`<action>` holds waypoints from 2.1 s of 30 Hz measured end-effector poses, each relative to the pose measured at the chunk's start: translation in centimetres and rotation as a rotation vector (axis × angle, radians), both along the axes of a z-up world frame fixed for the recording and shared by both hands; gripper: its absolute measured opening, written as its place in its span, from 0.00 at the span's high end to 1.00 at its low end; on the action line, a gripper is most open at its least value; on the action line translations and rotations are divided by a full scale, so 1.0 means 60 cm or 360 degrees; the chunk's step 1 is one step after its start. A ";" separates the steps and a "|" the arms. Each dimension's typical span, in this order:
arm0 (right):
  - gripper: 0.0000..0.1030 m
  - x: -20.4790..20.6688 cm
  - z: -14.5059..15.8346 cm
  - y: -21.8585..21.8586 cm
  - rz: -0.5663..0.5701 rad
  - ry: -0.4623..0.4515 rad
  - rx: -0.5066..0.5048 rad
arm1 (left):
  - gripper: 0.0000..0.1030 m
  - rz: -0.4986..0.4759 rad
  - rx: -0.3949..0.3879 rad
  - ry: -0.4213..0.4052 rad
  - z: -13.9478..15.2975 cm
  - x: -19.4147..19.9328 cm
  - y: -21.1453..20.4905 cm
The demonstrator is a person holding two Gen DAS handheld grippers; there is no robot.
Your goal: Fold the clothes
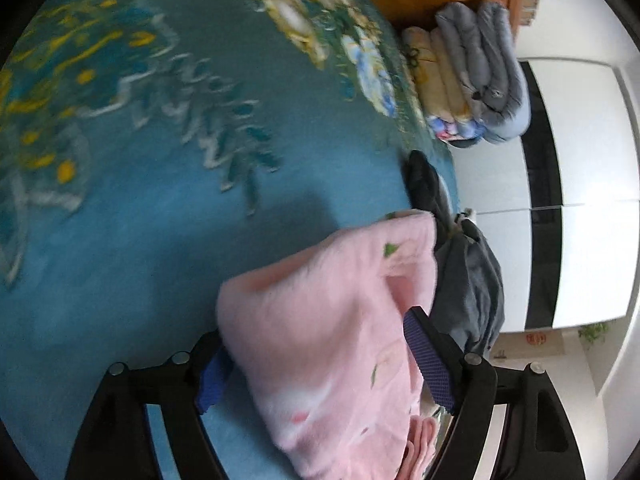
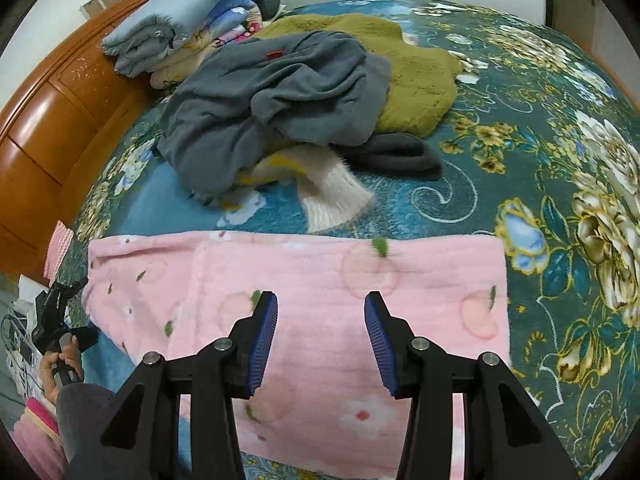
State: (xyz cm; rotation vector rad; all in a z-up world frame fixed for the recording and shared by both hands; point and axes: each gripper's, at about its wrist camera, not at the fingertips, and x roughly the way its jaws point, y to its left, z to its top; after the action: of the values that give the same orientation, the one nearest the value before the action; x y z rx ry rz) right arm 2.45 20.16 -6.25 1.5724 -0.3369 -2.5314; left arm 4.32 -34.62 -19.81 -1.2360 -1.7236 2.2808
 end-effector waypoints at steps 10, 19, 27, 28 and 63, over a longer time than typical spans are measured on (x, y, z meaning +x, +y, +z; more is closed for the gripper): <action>0.55 -0.003 -0.008 0.014 -0.0069 -0.0052 -0.0079 | 0.74 -0.0010 -0.0133 -0.0070 0.016 0.002 0.004; 0.55 0.019 -0.002 0.052 -0.0113 -0.0019 -0.0196 | 0.79 -0.0261 -0.0676 0.0182 0.252 -0.038 0.143; 0.55 0.051 0.000 0.120 -0.0221 0.0021 -0.0318 | 0.79 -0.0676 -0.1262 0.0575 0.466 -0.033 0.434; 0.55 0.056 -0.001 0.131 -0.0244 0.0025 -0.0334 | 0.79 -0.0735 -0.1319 0.0624 0.482 -0.030 0.475; 0.55 0.152 -0.036 0.342 -0.0651 0.0025 -0.0526 | 0.43 -0.1523 -0.1657 0.0514 0.332 0.109 0.935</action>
State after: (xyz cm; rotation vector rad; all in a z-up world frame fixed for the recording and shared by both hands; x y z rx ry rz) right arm 11.60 40.69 -8.39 1.4726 -1.1132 -2.5789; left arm 10.86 21.50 0.10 -1.2072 0.3047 2.3856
